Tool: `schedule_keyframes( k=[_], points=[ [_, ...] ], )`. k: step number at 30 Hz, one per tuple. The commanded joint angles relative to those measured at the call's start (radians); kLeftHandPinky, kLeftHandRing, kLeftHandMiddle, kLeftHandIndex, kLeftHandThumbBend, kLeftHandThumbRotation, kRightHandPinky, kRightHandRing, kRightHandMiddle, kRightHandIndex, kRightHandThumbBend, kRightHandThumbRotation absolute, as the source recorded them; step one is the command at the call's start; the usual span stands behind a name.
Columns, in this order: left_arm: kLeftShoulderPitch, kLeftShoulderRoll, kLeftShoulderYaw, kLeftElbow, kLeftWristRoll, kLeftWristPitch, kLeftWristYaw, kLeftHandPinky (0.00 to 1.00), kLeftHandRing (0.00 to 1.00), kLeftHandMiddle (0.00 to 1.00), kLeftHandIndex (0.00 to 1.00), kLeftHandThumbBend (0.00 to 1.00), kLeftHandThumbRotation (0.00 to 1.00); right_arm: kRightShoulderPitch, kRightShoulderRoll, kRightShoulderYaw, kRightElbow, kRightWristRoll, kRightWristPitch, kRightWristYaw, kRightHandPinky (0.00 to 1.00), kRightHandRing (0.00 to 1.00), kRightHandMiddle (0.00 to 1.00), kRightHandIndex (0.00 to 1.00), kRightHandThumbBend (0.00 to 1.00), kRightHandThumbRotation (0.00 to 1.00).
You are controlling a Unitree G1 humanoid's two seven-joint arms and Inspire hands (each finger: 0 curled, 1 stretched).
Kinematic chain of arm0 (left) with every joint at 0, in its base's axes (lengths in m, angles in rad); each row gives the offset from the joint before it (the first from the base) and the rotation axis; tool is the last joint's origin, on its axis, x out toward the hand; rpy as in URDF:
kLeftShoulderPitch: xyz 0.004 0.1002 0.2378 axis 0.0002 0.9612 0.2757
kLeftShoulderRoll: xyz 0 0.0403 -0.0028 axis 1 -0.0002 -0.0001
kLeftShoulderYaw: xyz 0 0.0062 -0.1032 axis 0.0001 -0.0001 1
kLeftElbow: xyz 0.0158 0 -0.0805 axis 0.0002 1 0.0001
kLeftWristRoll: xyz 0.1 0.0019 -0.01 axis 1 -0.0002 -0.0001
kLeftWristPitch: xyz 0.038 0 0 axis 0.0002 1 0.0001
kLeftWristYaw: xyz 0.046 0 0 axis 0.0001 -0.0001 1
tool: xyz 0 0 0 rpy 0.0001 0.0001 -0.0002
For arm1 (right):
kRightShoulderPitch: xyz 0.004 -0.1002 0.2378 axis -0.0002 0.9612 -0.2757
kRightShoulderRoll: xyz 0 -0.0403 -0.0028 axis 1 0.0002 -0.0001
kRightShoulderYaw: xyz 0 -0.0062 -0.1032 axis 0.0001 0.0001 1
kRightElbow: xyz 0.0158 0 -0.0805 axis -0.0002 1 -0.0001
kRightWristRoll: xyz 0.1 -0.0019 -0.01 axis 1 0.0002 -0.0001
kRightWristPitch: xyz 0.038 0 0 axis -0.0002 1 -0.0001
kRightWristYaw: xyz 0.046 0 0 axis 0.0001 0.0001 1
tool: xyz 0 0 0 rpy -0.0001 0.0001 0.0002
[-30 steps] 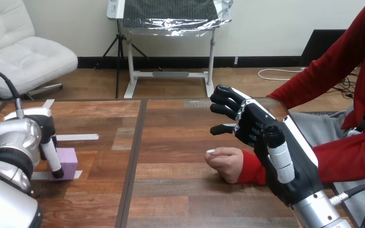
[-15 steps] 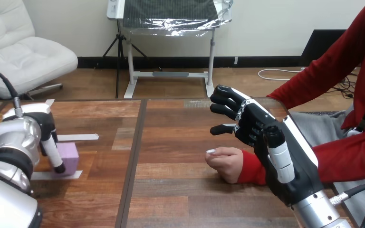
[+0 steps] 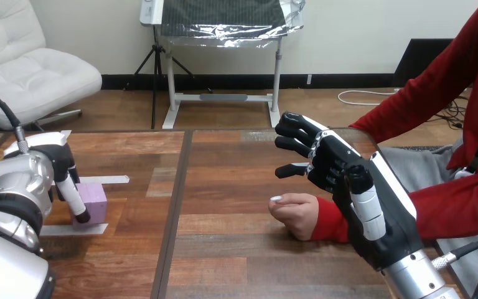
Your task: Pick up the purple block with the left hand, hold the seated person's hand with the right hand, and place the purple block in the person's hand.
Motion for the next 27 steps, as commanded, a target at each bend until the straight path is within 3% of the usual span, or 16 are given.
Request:
schedule_keyframes(
  k=[1,20,26,27],
  points=[
    [-0.041,0.002,0.011,-0.035,-0.005,-0.003,0.023,0.33,0.41,0.51,0.51,0.74,0.0,-0.039,-0.011,-0.01,-0.033,0.006,-0.006,-0.001,0.68,0.86,0.87,0.87,0.93,1.0],
    [-0.036,0.004,0.037,-0.051,-0.039,-0.016,0.045,0.33,0.42,0.52,0.52,0.69,0.0,-0.041,-0.013,-0.01,-0.031,-0.001,0.001,-0.004,0.68,0.86,0.87,0.87,0.93,1.0],
    [-0.032,0.006,0.056,-0.062,-0.05,-0.027,0.057,0.32,0.41,0.51,0.53,0.68,0.0,-0.046,-0.02,-0.016,-0.02,-0.044,-0.023,-0.02,0.68,0.85,0.87,0.86,0.93,1.0],
    [-0.03,0.007,0.064,-0.068,-0.058,-0.032,0.058,0.32,0.4,0.51,0.53,0.68,0.0,-0.048,-0.02,-0.02,-0.014,-0.072,-0.035,-0.037,0.68,0.85,0.87,0.86,0.92,1.0]
  ],
)
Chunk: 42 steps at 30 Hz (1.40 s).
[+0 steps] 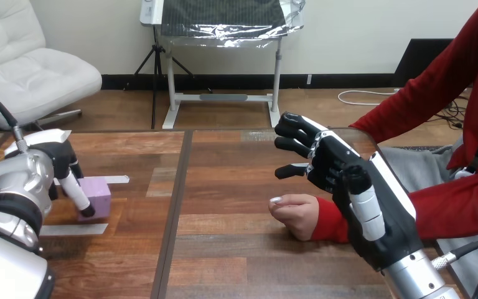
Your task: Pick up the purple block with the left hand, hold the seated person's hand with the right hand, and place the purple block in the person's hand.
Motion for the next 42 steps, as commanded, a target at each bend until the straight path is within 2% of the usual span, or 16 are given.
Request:
schedule_keyframes(
  k=[1,9,17,23,29,34,42],
  points=[
    [-0.031,0.008,0.031,-0.065,-0.024,-0.022,0.037,0.31,0.4,0.5,0.52,0.69,0.0,-0.048,-0.017,-0.022,-0.009,-0.064,-0.042,-0.045,0.67,0.84,0.86,0.85,0.91,1.0],
    [-0.021,0.014,0.067,-0.097,-0.062,-0.049,0.039,0.3,0.38,0.48,0.51,0.71,0.0,-0.078,-0.036,-0.04,0.059,-0.177,-0.108,-0.113,0.67,0.81,0.84,0.83,0.87,1.0],
    [-0.003,0.018,0.104,-0.14,-0.099,-0.065,0.033,0.32,0.38,0.46,0.47,0.71,0.0,-0.11,-0.063,-0.055,0.11,-0.216,-0.132,-0.152,0.72,0.83,0.84,0.83,0.9,0.98],
    [0.016,0.019,0.123,-0.189,-0.119,-0.062,0.024,0.34,0.39,0.47,0.47,0.71,0.0,-0.14,-0.102,-0.074,0.141,-0.283,-0.152,-0.196,0.72,0.82,0.84,0.82,0.93,0.95],
    [0.044,0.023,0.134,-0.26,-0.122,-0.06,0.016,0.34,0.39,0.47,0.47,0.72,0.0,-0.169,-0.152,-0.092,0.157,-0.347,-0.139,-0.239,0.71,0.79,0.82,0.82,0.98,0.89],
    [0.064,0.026,0.142,-0.305,-0.122,-0.058,0.01,0.35,0.41,0.48,0.47,0.73,0.0,-0.187,-0.186,-0.098,0.172,-0.383,-0.139,-0.256,0.7,0.8,0.83,0.83,0.98,0.83],
    [0.091,0.026,0.152,-0.392,-0.12,-0.011,-0.013,0.37,0.43,0.49,0.47,0.72,0.0,-0.225,-0.253,-0.103,0.204,-0.429,-0.125,-0.27,0.71,0.82,0.85,0.85,0.98,0.77]
  ],
)
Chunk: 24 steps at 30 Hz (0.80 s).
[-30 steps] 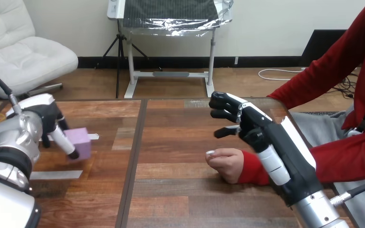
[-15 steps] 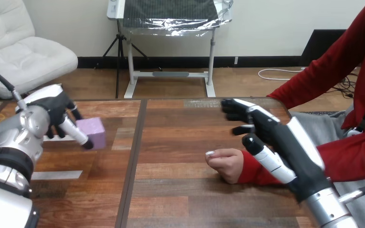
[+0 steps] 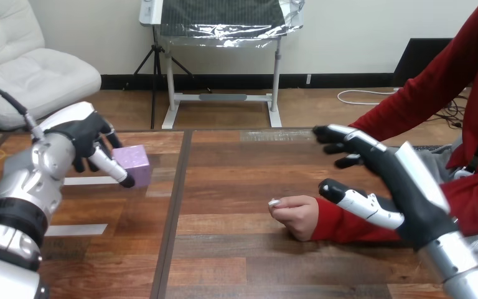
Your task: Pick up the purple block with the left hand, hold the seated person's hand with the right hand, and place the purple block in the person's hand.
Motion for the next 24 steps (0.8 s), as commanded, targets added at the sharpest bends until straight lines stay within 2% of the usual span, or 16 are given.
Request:
schedule_keyframes(
  k=[1,7,14,22,24],
  points=[
    [-0.007,0.025,0.023,-0.101,-0.008,0.022,-0.01,0.37,0.43,0.49,0.47,0.72,0.0,-0.102,-0.05,-0.019,0.013,-0.023,-0.007,-0.02,0.71,0.82,0.85,0.86,0.98,0.76],
    [0.014,0.029,0.035,-0.163,-0.01,0.042,-0.029,0.36,0.42,0.48,0.47,0.72,0.0,-0.137,-0.094,-0.018,0.062,-0.045,-0.026,-0.031,0.71,0.83,0.87,0.87,0.97,0.72],
    [0.03,0.035,0.038,-0.218,-0.001,0.061,-0.05,0.34,0.4,0.47,0.47,0.72,0.0,-0.176,-0.142,-0.012,0.11,-0.09,-0.022,-0.05,0.7,0.84,0.89,0.89,0.97,0.7],
    [0.042,0.038,0.042,-0.255,0.002,0.073,-0.067,0.34,0.39,0.46,0.47,0.72,0.0,-0.226,-0.188,0.0,0.181,-0.122,-0.04,-0.052,0.7,0.85,0.9,0.9,1.0,0.7],
    [0.043,0.038,0.041,-0.26,0.003,0.073,-0.071,0.34,0.39,0.46,0.47,0.73,0.0,-0.243,-0.206,0.008,0.204,-0.143,-0.045,-0.055,0.7,0.86,0.91,0.9,1.0,0.7]
  ],
)
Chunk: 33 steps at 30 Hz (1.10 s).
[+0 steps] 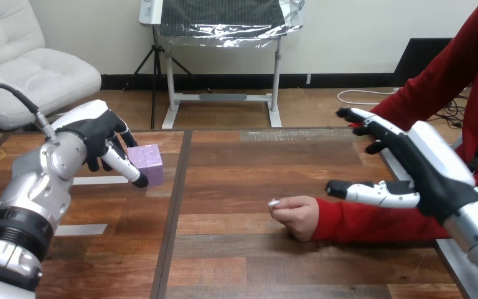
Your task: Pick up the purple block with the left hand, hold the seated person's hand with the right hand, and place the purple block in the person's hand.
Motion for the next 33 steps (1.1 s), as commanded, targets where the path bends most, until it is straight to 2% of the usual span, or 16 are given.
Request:
schedule_keyframes(
  k=[1,7,10,19,26,33],
  points=[
    [-0.026,0.036,0.021,-0.073,0.002,0.001,-0.001,0.33,0.39,0.46,0.48,0.73,0.0,-0.111,-0.057,0.007,0.046,-0.03,-0.031,-0.024,0.7,0.86,0.9,0.9,1.0,0.69],
    [-0.022,0.037,0.025,-0.081,-0.002,-0.006,-0.005,0.34,0.39,0.46,0.48,0.73,0.0,-0.146,-0.089,0.027,0.08,-0.052,-0.012,0.008,0.72,0.87,0.9,0.89,1.0,0.65],
    [-0.018,0.04,0.024,-0.083,-0.001,-0.022,-0.002,0.34,0.39,0.46,0.48,0.73,0.0,-0.163,-0.107,0.04,0.106,-0.059,-0.023,0.019,0.73,0.87,0.89,0.89,1.0,0.62],
    [-0.015,0.038,0.023,-0.099,0.002,-0.007,-0.005,0.32,0.38,0.45,0.48,0.74,0.0,-0.221,-0.152,0.087,0.185,-0.095,-0.031,0.056,0.78,0.85,0.88,0.87,1.0,0.53],
    [-0.015,0.036,0.024,-0.102,0.001,-0.002,-0.009,0.32,0.38,0.45,0.48,0.74,0.0,-0.264,-0.166,0.111,0.232,-0.093,0.007,0.124,0.8,0.84,0.86,0.85,1.0,0.46],
    [-0.016,0.035,0.023,-0.107,0.001,0.003,-0.016,0.32,0.38,0.45,0.48,0.73,0.0,-0.297,-0.168,0.127,0.265,-0.091,0.061,0.174,0.73,0.82,0.85,0.84,1.0,0.4]
  ],
)
